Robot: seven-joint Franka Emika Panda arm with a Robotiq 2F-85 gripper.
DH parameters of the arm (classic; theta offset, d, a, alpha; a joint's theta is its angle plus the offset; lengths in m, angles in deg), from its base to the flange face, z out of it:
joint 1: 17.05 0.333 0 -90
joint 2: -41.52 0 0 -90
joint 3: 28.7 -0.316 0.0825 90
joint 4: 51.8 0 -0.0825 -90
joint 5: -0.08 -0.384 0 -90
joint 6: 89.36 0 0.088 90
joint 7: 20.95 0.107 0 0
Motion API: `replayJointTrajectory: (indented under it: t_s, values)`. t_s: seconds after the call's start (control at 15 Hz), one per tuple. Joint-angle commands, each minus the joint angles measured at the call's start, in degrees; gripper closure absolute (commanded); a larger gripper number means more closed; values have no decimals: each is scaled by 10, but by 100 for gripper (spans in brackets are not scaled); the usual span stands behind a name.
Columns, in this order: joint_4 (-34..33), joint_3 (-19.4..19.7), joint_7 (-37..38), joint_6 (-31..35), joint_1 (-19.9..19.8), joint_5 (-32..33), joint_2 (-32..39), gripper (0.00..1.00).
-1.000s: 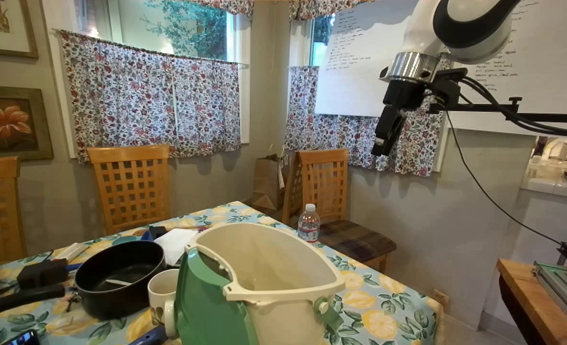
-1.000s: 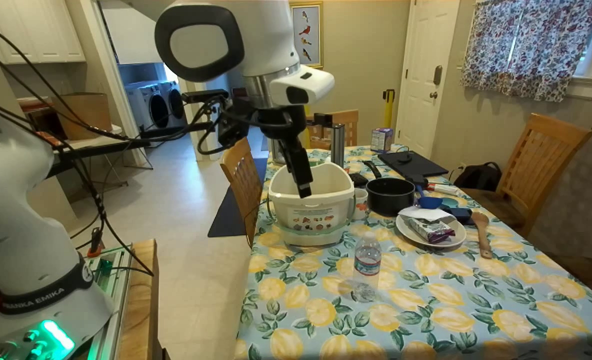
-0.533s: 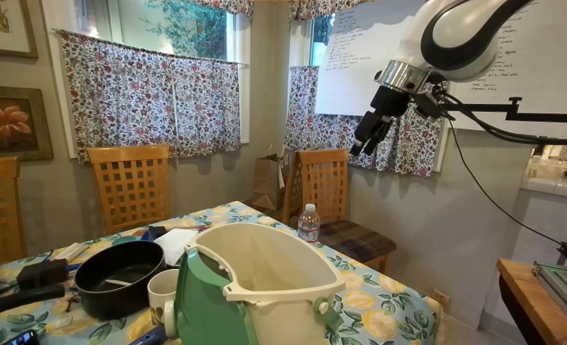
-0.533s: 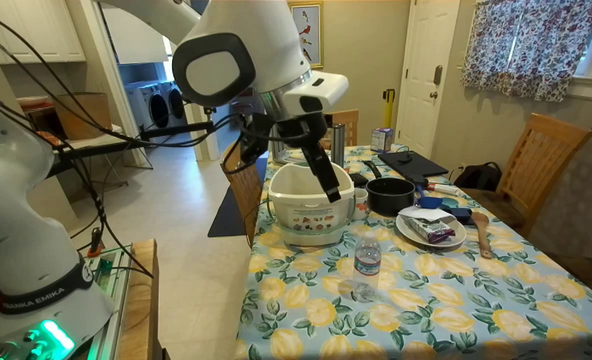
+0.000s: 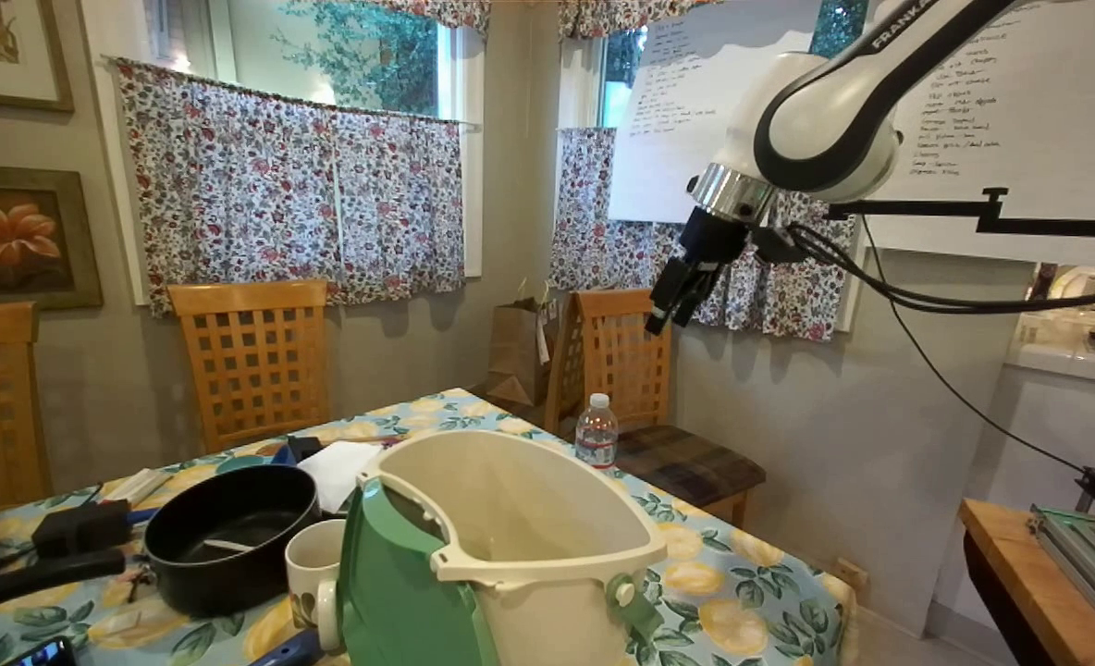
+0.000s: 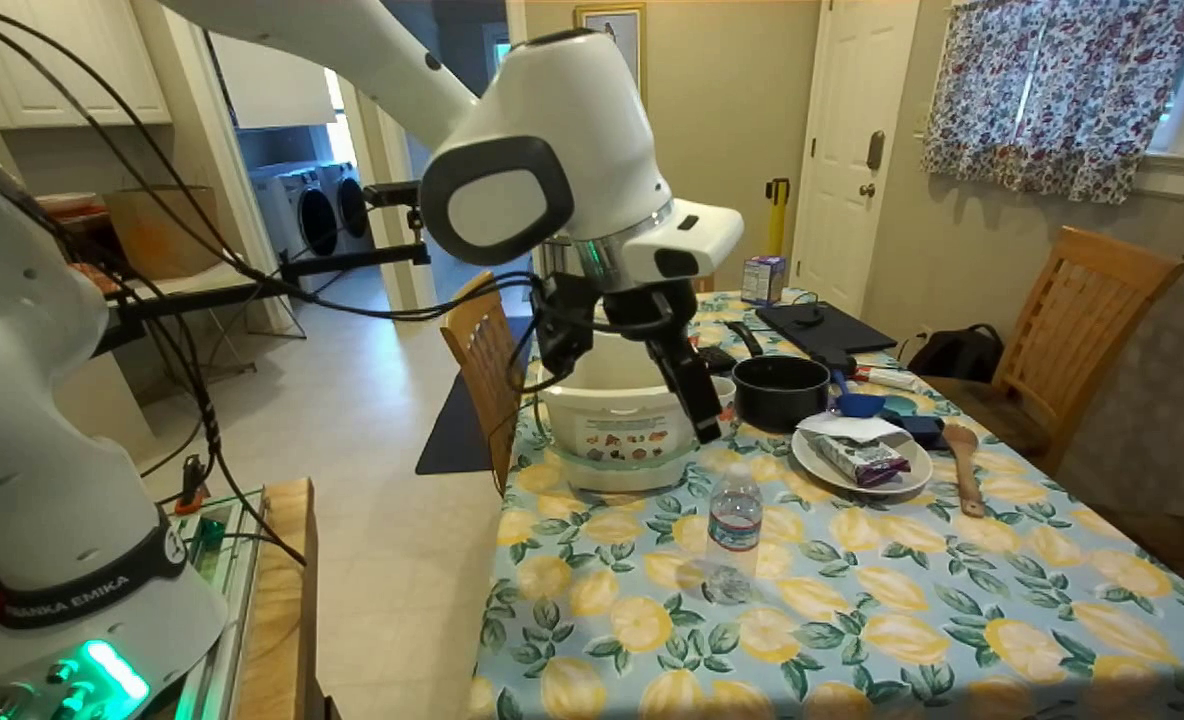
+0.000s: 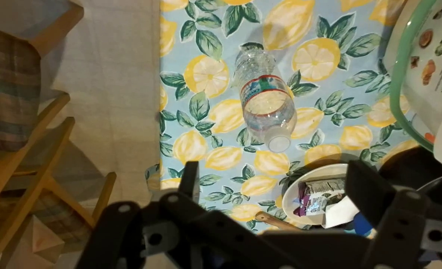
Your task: Pick up the bottle from the table and put it in the bag
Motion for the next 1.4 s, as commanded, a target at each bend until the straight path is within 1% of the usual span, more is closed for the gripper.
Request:
replayJointTrajectory:
  t_s: [0.0,0.27,0.67,0.87,0.93,1.33]
  values:
    - [-39,-17,-23,22,-9,-18,60,0]
    - [-72,-38,-43,3,-23,-39,104,0]
    - [-106,-61,-59,11,-51,-36,155,0]
    - [-113,-87,-83,25,-73,-58,174,0]
    - [-112,-100,-105,34,-83,-69,178,0]
    - [-115,-140,-138,78,-117,-71,209,0]
